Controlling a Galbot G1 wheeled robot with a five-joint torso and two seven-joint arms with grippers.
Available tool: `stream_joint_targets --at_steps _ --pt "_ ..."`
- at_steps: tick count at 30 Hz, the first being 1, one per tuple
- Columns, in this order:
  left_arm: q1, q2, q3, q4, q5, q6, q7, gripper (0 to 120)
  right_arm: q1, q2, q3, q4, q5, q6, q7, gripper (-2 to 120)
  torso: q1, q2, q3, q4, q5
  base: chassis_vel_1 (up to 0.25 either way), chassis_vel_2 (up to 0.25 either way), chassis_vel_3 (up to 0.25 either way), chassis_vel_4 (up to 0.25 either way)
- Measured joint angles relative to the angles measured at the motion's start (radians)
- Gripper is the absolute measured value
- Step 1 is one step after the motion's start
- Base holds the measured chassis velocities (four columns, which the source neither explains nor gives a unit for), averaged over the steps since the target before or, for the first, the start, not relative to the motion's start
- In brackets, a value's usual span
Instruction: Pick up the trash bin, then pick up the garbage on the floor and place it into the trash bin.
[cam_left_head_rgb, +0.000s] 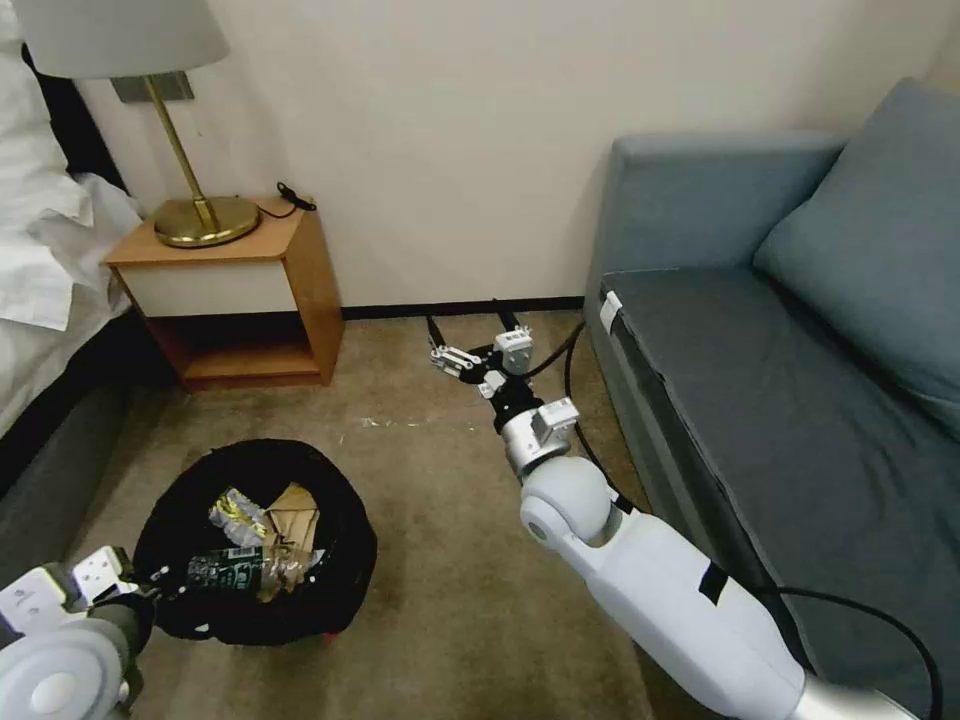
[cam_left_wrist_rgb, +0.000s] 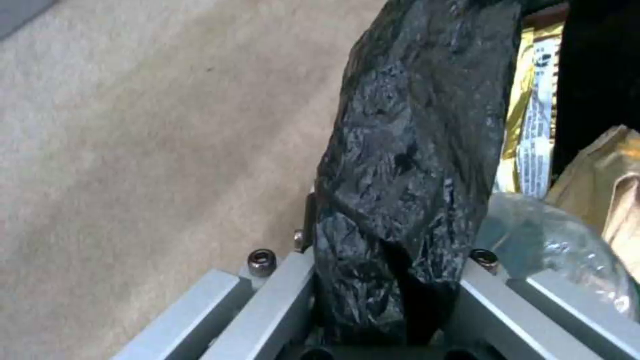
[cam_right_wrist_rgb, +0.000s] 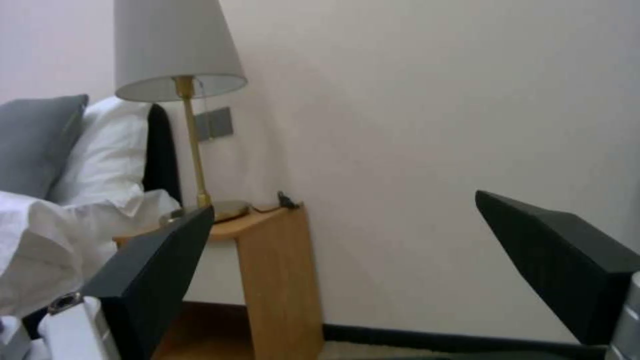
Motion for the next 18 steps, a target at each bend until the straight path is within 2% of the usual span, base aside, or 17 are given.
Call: stream_joint_targets --at_steps 6,7,9,18 --pt "-0.001 0.002 -0.005 0.018 0.000 0.001 -0.001 1 -0.013 -0.007 0.003 0.003 0.002 0.000 0.002 100 0.000 0.000 0.000 0.0000 0.0002 0.000 0.000 0.000 0.000" --pt "-0.008 0.011 -0.014 0.053 0.003 0.001 -0.001 1 -0.024 -0.016 0.007 0.005 0.004 0.002 0.002 100 0.000 0.000 0.000 0.0000 0.0001 0.000 0.000 0.000 0.000" --pt "-0.011 0.015 -0.017 0.072 0.003 0.001 0.000 1 -0.031 -0.018 0.009 0.005 0.003 0.004 0.001 100 0.000 0.000 0.000 0.0000 0.0001 0.000 0.000 0.000 0.000" --pt "-0.019 0.022 -0.019 0.120 -0.002 0.001 0.008 1 -0.042 -0.028 0.011 0.006 0.001 0.007 -0.007 100 0.000 0.000 0.000 0.0001 0.0001 0.000 0.000 0.000 0.000"
